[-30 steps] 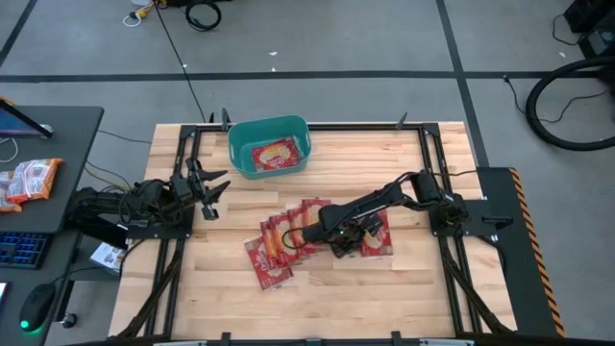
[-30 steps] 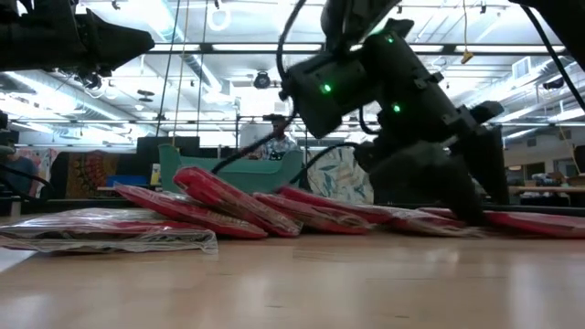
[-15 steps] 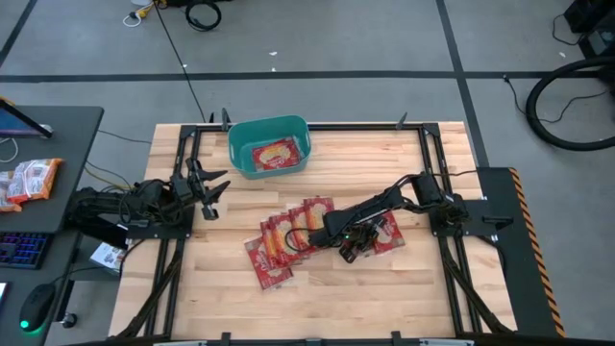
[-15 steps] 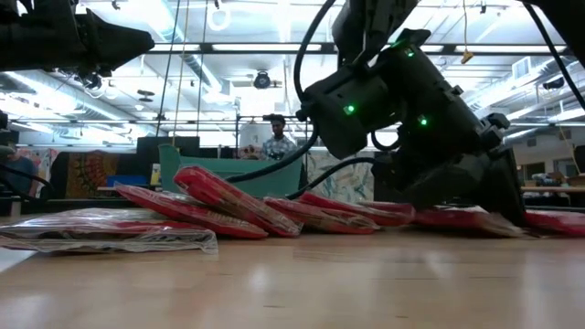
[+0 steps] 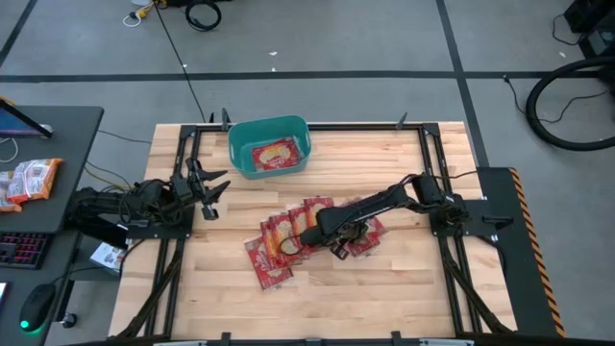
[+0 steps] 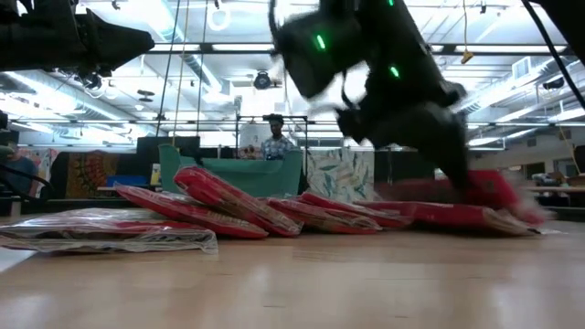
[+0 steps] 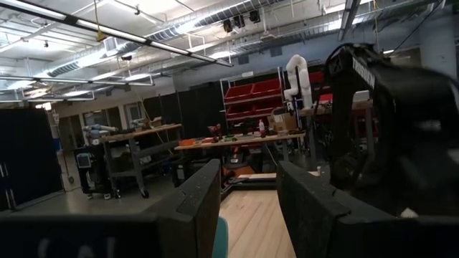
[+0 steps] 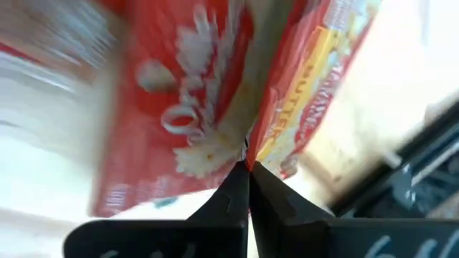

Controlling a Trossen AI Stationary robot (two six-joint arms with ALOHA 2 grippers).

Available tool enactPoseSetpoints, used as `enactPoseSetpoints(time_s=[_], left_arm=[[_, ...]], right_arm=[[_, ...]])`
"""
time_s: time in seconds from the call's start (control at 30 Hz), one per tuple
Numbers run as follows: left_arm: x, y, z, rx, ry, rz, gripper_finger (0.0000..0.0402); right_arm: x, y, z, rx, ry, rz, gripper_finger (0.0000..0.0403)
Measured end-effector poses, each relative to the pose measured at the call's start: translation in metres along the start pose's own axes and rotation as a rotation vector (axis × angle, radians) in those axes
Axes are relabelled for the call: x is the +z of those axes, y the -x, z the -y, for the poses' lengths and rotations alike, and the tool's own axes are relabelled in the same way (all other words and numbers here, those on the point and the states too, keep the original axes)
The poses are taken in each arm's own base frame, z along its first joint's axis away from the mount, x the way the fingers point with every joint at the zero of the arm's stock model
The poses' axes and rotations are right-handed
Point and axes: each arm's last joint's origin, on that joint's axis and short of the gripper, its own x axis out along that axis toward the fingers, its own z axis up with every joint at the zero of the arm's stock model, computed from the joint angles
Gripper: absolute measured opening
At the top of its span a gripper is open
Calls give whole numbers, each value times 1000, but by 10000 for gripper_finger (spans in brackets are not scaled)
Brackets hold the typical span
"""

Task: Sort popcorn bags into baskets
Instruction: Put the red popcorn bag into the blue container

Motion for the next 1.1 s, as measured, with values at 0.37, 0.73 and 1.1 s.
enactPoseSetpoints(time_s=[0.37, 0.73, 1.1], left_arm=[[0, 0, 0, 0, 0, 0, 141], [0, 0, 0, 0, 0, 0, 141], [0, 0, 0, -11, 10, 3, 141]], right_arm=[[10, 49, 3, -74, 72, 409, 4], [24, 69, 6, -123, 126, 638, 3], [53, 76, 12, -89, 161, 738, 2]])
